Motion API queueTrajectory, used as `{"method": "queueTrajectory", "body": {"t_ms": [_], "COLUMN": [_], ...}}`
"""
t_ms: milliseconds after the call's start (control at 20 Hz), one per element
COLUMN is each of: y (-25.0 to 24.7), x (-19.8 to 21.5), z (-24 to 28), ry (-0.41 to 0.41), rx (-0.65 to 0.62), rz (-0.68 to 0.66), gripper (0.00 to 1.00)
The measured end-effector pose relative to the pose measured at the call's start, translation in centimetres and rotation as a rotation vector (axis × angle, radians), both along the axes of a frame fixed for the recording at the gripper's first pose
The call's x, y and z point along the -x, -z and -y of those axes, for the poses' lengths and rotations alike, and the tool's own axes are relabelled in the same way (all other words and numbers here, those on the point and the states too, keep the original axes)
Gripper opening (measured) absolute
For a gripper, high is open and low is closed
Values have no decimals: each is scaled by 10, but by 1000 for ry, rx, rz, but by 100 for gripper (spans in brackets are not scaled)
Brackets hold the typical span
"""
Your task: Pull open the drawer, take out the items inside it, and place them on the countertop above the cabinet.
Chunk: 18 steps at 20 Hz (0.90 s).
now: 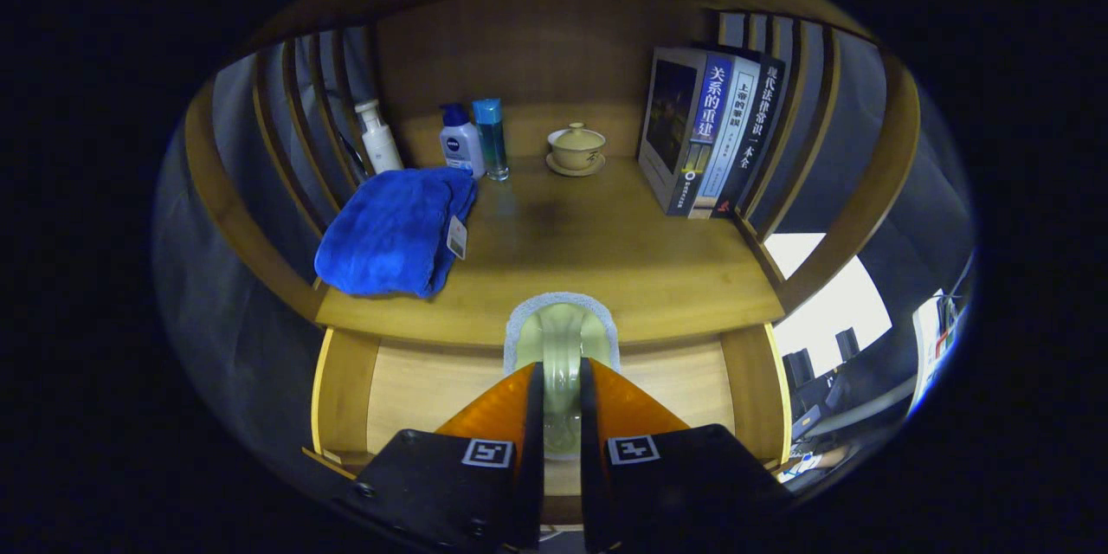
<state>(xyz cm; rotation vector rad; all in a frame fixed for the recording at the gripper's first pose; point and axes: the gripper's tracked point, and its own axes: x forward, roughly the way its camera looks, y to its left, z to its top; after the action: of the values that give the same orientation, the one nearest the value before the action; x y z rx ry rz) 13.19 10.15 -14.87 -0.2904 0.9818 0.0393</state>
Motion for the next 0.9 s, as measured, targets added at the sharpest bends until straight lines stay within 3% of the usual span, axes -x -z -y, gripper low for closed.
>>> {"method": "queueTrajectory", "body": {"t_ms": [900], "y": [23], "x": [-113], "z": [-9], "ry": [5], "rx": [67], "rz": [27], "gripper": [26]}}
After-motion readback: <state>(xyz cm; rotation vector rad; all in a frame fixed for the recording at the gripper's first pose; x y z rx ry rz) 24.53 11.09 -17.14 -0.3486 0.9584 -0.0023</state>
